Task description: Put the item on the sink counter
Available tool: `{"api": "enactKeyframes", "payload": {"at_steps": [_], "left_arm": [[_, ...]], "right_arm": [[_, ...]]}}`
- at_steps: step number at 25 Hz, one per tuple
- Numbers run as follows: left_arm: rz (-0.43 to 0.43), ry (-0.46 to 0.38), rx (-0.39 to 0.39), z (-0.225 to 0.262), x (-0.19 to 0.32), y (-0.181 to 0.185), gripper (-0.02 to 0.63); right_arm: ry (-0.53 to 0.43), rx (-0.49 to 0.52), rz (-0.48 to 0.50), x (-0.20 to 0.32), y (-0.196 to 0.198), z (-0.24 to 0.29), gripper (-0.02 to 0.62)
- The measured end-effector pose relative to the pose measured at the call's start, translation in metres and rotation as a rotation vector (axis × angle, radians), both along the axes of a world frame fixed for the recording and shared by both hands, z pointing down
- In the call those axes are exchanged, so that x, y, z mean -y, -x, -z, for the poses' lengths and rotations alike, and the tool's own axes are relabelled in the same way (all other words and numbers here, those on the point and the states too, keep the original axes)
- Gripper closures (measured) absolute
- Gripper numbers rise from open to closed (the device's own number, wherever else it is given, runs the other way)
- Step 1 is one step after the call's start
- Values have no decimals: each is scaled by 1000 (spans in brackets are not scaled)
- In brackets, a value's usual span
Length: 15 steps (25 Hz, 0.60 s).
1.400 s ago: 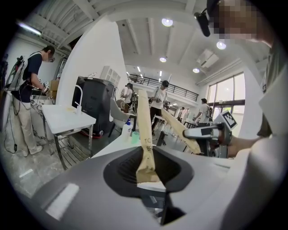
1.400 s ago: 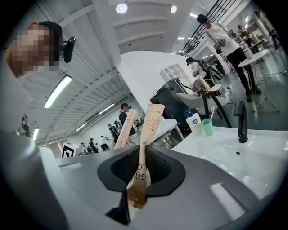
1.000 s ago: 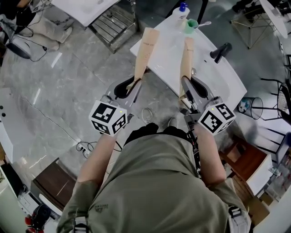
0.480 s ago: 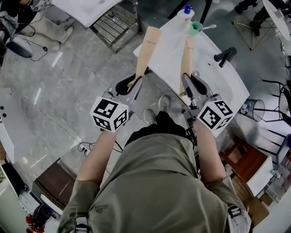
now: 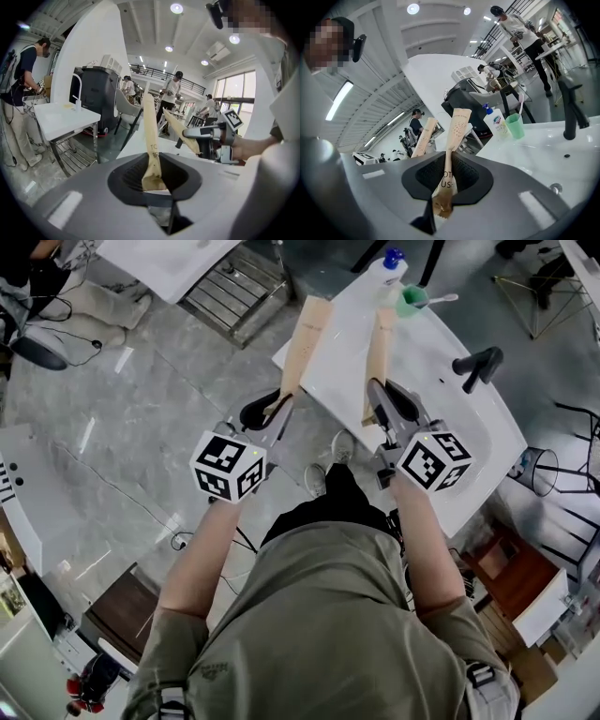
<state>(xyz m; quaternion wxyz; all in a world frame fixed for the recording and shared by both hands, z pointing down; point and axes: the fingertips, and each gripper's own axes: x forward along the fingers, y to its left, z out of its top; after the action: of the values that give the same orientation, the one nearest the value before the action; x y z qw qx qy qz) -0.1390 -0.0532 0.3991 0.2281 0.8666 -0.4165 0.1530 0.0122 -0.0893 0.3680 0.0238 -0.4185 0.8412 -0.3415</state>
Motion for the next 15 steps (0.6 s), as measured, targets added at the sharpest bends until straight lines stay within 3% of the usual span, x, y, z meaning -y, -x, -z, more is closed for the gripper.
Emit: {"api": "enactKeyframes", "payload": {"at_steps": [15], "left_arm": [[-70,130,102,-83,74,-8,541]], "right_arm": [[136,44,-95,81,21,-94,546]]}}
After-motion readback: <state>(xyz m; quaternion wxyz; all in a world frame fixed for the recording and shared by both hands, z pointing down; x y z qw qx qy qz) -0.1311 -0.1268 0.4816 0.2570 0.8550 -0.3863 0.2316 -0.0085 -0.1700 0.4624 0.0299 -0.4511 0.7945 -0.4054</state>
